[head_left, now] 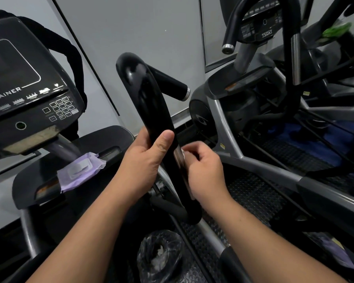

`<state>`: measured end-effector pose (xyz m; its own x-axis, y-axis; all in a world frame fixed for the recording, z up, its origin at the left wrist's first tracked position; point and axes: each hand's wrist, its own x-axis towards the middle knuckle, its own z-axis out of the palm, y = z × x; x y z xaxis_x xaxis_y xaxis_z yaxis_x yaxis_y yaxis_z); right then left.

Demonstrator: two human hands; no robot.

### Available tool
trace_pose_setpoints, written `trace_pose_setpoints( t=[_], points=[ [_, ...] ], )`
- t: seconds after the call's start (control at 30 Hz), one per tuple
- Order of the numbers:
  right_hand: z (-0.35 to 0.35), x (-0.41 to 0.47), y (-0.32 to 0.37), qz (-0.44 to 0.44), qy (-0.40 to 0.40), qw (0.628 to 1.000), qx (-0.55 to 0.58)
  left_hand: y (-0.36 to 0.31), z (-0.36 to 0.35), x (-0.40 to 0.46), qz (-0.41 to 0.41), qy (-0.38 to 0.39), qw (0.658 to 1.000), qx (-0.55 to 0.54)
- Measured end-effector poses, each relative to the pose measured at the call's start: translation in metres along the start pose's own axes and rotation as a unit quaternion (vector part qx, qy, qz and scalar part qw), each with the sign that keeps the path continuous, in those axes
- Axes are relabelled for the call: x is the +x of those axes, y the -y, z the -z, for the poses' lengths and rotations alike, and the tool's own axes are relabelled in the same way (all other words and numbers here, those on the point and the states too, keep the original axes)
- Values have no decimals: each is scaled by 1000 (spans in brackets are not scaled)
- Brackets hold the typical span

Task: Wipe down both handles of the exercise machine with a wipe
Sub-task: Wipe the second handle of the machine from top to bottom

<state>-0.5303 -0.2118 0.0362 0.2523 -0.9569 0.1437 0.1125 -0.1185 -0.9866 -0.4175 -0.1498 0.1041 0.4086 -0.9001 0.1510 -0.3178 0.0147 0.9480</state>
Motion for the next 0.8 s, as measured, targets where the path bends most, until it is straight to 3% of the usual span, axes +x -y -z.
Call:
trace_pose_setpoints(
  t=[0.1, 0.23, 0.33, 0.5, 0.63, 0.73, 0.8],
  points=[
    [2, 13, 13, -11, 50, 996, 67, 3, -1, 0, 2, -9, 1000, -13],
    [6, 24, 14, -89, 148, 981, 90, 1, -3, 0, -3, -14, 1000, -22],
    [9, 44, 24, -104, 177, 967, 153, 1, -4, 0, -5, -17, 999, -29],
    [9, 63, 18, -156, 304, 936, 87, 0, -4, -1, -5, -11, 1000, -26],
    [7, 77, 24, -186, 333, 909, 167, 1, -5, -1, -7, -15, 999, -37],
    [7, 77, 16, -200, 416, 882, 99, 1, -4, 0, -3, -24, 999, -41],
    [7, 86, 19, -198, 391, 890, 128, 0, -4, 0, -4, -25, 999, -46]
  ],
)
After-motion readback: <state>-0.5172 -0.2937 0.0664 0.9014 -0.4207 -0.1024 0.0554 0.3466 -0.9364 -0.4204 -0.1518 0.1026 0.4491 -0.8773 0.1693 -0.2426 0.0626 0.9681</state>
